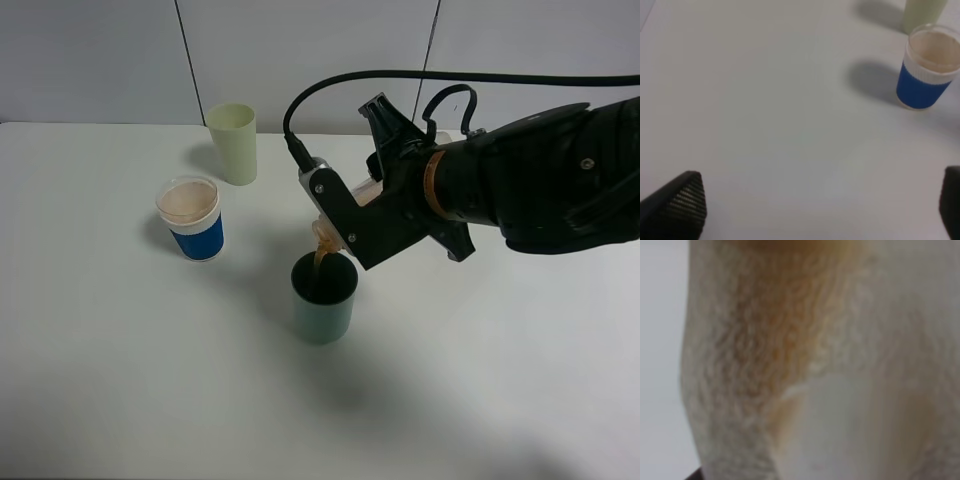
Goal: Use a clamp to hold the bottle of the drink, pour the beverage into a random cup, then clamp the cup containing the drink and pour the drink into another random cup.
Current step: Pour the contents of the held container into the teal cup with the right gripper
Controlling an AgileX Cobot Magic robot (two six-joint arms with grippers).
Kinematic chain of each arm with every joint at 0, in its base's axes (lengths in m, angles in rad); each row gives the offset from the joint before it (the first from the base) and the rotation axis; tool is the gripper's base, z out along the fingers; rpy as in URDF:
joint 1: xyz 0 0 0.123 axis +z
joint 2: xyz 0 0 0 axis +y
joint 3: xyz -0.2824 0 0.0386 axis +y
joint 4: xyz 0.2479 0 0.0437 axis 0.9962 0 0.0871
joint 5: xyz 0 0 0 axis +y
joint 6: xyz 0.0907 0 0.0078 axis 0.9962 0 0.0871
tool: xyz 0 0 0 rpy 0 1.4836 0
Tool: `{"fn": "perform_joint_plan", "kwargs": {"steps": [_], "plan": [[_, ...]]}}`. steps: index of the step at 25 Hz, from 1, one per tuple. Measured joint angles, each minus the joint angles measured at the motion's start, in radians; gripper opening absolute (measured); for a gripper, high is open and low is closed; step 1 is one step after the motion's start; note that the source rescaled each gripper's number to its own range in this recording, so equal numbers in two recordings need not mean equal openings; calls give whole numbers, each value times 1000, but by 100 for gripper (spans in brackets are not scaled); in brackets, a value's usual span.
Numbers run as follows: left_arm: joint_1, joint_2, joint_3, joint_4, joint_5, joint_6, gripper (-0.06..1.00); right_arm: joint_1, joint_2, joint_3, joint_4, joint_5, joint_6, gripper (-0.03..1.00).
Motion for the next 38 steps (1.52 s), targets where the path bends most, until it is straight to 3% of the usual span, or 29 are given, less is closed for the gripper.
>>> {"fn": "perform_joint_plan", "kwargs": {"steps": [26,38], "plan": [[0,0,0,0,0,0,78,30,0,0,-106,-29,-1,4],[0,0,0,0,0,0,78,64,0,0,-141,13,-1,4]]}}
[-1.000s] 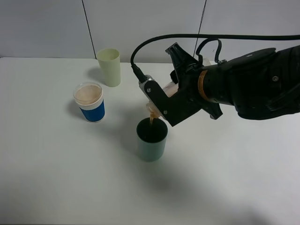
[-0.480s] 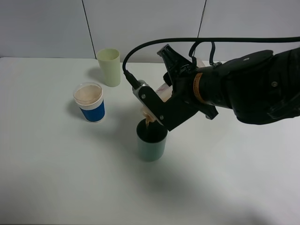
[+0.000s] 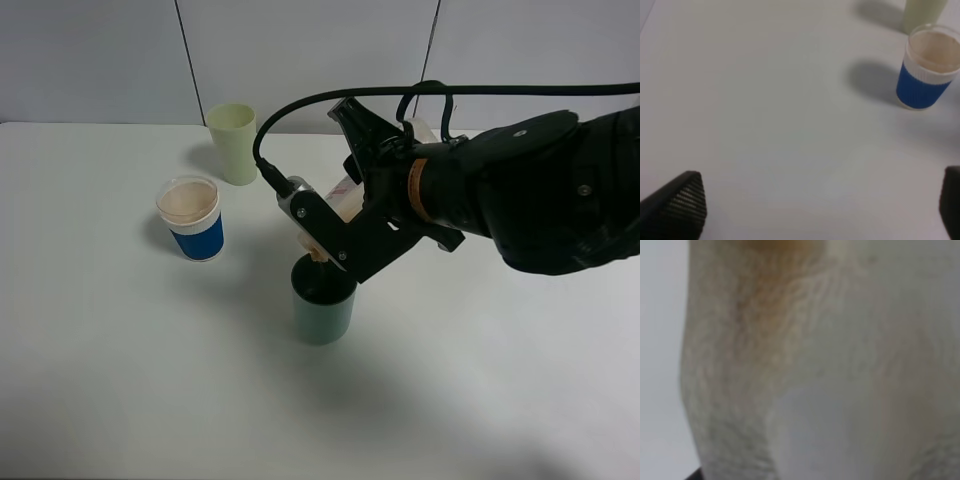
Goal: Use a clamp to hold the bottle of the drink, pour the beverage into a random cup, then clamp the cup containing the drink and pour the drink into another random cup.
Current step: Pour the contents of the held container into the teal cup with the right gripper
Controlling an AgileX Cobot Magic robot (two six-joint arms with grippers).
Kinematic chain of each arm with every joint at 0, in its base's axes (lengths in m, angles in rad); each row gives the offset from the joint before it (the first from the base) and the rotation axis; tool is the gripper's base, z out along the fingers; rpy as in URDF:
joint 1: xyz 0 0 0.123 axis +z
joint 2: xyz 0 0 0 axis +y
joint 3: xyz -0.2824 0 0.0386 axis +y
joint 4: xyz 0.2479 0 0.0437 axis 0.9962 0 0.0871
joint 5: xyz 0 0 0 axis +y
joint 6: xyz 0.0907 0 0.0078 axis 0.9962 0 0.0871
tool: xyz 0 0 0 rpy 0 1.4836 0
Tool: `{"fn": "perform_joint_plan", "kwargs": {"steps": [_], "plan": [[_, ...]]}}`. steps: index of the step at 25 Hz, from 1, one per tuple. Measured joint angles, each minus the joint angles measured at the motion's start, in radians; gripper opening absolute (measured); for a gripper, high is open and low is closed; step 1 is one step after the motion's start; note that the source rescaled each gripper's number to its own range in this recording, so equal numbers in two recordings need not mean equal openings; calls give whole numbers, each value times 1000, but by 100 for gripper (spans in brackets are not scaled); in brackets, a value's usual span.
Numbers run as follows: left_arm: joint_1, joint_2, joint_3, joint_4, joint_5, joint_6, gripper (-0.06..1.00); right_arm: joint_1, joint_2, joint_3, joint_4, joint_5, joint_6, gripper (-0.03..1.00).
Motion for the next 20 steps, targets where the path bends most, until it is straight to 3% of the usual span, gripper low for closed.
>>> {"fn": "perform_joint_plan", "kwargs": {"steps": [20], "plan": [[0,0,0,0,0,0,78,58,-8,0,-77,134,2,4]]}}
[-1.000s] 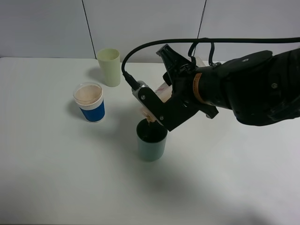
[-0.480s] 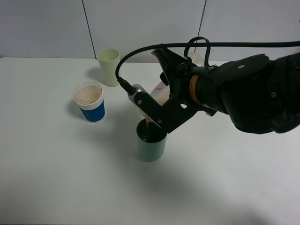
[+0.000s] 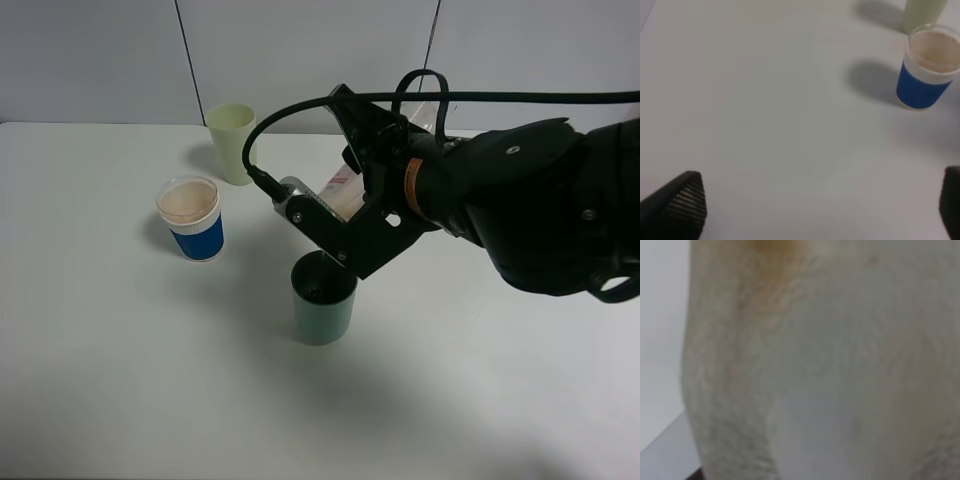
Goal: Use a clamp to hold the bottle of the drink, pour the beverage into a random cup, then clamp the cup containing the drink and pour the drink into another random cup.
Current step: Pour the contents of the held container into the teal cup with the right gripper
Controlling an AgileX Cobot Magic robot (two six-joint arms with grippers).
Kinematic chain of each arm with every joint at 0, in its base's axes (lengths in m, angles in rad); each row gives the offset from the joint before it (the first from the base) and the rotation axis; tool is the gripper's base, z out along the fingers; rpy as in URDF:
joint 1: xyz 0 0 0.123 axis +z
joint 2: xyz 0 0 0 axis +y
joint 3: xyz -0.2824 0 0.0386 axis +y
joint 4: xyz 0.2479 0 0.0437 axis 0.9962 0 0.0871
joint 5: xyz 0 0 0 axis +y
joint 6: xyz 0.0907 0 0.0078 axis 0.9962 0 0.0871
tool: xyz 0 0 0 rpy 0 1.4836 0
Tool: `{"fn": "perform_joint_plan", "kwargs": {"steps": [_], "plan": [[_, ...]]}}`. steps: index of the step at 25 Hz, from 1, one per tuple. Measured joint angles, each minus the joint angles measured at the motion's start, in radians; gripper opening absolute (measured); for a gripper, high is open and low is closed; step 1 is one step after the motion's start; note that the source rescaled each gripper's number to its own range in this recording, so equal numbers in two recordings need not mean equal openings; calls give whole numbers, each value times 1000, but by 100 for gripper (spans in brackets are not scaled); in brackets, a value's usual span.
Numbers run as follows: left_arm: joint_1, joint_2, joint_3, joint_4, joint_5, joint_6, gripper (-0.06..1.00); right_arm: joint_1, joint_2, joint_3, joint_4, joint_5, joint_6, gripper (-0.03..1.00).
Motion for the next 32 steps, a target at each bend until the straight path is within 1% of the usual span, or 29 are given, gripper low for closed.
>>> {"fn": "perform_joint_plan", "kwargs": {"steps": [4,19,32], "plan": [[0,0,0,0,0,0,78,5,-14,0,-18,15,0,4],[0,0,0,0,0,0,78,17,-15,0,-104,15,1,4],[0,0,0,0,0,0,78,17,-15,0,-142,18,7,4]]}}
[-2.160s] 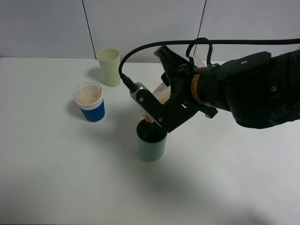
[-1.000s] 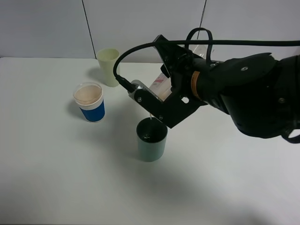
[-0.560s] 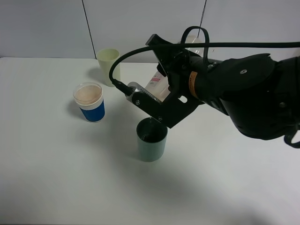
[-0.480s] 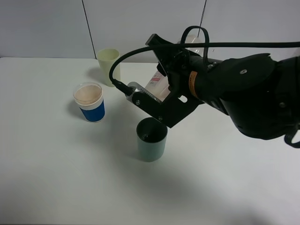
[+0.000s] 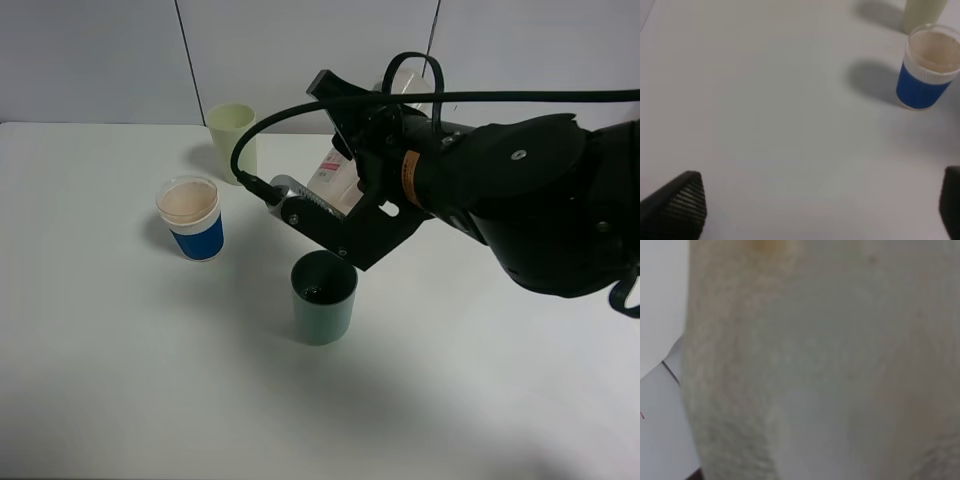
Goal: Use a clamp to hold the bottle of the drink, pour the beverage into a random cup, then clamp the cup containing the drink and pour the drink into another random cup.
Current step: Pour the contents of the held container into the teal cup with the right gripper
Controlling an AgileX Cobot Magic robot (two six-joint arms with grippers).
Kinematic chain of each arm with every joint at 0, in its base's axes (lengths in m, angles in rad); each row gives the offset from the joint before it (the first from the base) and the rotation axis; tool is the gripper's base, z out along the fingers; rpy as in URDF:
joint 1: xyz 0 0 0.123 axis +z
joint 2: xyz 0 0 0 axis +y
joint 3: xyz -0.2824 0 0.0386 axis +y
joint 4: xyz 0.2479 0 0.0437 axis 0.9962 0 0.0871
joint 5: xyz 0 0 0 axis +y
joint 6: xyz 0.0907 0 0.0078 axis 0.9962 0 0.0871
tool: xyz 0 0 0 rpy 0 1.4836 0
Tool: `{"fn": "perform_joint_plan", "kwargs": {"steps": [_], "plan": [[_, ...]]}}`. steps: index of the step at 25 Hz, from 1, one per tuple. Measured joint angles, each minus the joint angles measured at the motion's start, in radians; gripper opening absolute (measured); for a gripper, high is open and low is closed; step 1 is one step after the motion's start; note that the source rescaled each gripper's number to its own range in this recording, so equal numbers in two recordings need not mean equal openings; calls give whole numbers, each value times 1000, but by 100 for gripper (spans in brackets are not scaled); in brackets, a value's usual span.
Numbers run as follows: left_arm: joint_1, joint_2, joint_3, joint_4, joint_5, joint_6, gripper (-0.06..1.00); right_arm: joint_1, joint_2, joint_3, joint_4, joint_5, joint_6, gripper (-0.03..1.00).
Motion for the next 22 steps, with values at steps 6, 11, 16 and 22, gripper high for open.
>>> {"fn": "perform_joint_plan", "kwargs": {"steps": [6,11,16,22], "plan": [[0,0,0,0,0,0,78,0,0,0,-5,0,23,4],[0,0,0,0,0,0,78,0,0,0,-7,0,42,4],[0,0,0,0,0,0,78,0,0,0,28,-3,76,4],[0,0,0,0,0,0,78,0,0,0,159,-3,149,4]]}}
